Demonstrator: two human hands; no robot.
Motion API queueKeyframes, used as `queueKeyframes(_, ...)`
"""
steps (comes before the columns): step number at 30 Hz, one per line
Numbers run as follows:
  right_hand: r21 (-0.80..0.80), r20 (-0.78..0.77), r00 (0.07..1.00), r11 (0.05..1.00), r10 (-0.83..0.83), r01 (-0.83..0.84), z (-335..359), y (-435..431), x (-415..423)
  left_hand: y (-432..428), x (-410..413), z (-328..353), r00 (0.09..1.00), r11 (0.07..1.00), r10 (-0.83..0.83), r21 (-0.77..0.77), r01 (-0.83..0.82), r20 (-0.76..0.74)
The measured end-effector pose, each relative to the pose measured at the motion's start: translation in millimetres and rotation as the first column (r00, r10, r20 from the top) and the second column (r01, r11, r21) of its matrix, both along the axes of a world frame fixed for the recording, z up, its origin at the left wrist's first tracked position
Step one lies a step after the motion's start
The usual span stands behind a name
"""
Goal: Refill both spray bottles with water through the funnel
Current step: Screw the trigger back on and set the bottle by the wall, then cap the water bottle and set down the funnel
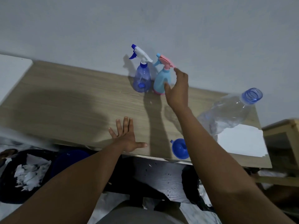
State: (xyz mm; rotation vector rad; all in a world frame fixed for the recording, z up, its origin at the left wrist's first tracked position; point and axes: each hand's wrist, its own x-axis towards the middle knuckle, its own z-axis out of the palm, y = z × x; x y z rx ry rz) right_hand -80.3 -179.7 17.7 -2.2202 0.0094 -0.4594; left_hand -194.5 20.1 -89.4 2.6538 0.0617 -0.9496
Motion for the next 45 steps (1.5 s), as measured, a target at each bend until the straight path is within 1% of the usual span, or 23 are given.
queueKeyframes(2, -0.011, -0.010, 0.999, 0.999, 0.038, -0.038, -18, 1, -40, 0, -1, 0, 1.000, 1.000, 0.002, 0.003, -0.002, 0.005)
queueKeyframes(5, -0.043, -0.084, 0.993, 0.995, 0.088, -0.092, -47, -7, -99, -2, -3, -1, 1.000, 1.000, 0.002, 0.011, -0.002, 0.022)
queueKeyframes(7, -0.044, -0.104, 0.990, 0.994, 0.090, -0.095, -60, -22, -134, -5, -3, -4, 0.999, 1.000, 0.011, 0.013, -0.011, 0.050)
queueKeyframes(11, -0.042, -0.099, 0.993, 0.997, 0.062, -0.066, -71, -68, -187, -18, -5, -5, 0.993, 0.999, 0.033, 0.006, -0.034, 0.116)
queueKeyframes(13, -0.023, -0.130, 0.992, 1.000, 0.001, -0.004, -75, -93, -200, -31, -12, -4, 0.981, 0.999, 0.023, 0.033, -0.030, 0.191)
queueKeyframes(15, -0.010, -0.173, 0.982, 0.997, -0.082, 0.082, -75, -116, -206, -47, -18, -4, 0.964, 0.998, 0.044, 0.024, -0.052, 0.261)
queueKeyframes(17, -0.036, -0.176, 0.976, 0.992, -0.125, 0.121, -71, -138, -205, -62, -22, -4, 0.949, 0.994, 0.102, -0.056, -0.090, 0.300)
queueKeyframes(19, -0.062, -0.186, 0.971, 0.988, -0.152, 0.143, -65, -159, -197, -77, -23, 2, 0.928, 0.970, 0.164, -0.227, -0.089, 0.335)
queueKeyframes(21, -0.082, -0.207, 0.962, 0.983, -0.177, 0.163, -58, -179, -182, -98, -24, 20, 0.887, 0.902, 0.267, -0.421, -0.092, 0.377)
queueKeyframes(23, -0.094, -0.220, 0.959, 0.982, -0.180, 0.162, -57, -198, -162, -123, -28, 45, 0.835, 0.839, 0.345, -0.540, -0.070, 0.428)
queueKeyframes(25, -0.101, -0.270, 0.952, 0.987, -0.145, 0.122, -55, -215, -138, -151, -32, 69, 0.797, 0.784, 0.386, -0.621, -0.019, 0.464)
queueKeyframes(27, -0.145, -0.323, 0.944, 0.989, -0.069, 0.023, -51, -226, -115, -177, -34, 90, 0.767, 0.723, 0.428, -0.690, 0.026, 0.478)
queueKeyframes(29, -0.215, -0.386, 0.922, 0.971, 0.017, -0.107, -48, -234, -92, -198, -32, 105, 0.730, 0.687, 0.449, -0.721, 0.085, 0.515)
queueKeyframes(31, -0.238, -0.470, 0.879, 0.948, 0.078, -0.211, -47, -240, -72, -215, -30, 117, 0.694, 0.687, 0.454, -0.715, 0.127, 0.559)
queueKeyframes(35, -0.302, -0.576, 0.799, 0.863, 0.173, -0.405, -61, -243, -44, -242, -30, 139, 0.629, 0.696, 0.515, -0.712, 0.090, 0.583)
queueKeyframes(37, -0.341, -0.591, 0.781, 0.814, 0.202, -0.470, -65, -240, -39, -250, -30, 145, 0.612, 0.690, 0.550, -0.722, 0.051, 0.568)
queueKeyframes(40, -0.352, -0.576, 0.799, 0.830, 0.172, -0.432, -73, -237, -36, -256, -32, 151, 0.596, 0.667, 0.599, -0.745, -0.002, 0.535)
queueKeyframes(42, -0.311, -0.556, 0.813, 0.863, 0.175, -0.399, -74, -236, -34, -257, -33, 152, 0.592, 0.662, 0.611, -0.750, -0.016, 0.526)
queueKeyframes(43, -0.268, -0.535, 0.827, 0.893, 0.174, -0.362, -71, -237, -32, -258, -34, 153, 0.593, 0.665, 0.610, -0.746, -0.021, 0.527)
queueKeyframes(45, -0.108, -0.468, 0.867, 0.963, 0.169, -0.246, -52, -238, -29, -258, -35, 153, 0.592, 0.667, 0.613, -0.744, -0.032, 0.524)
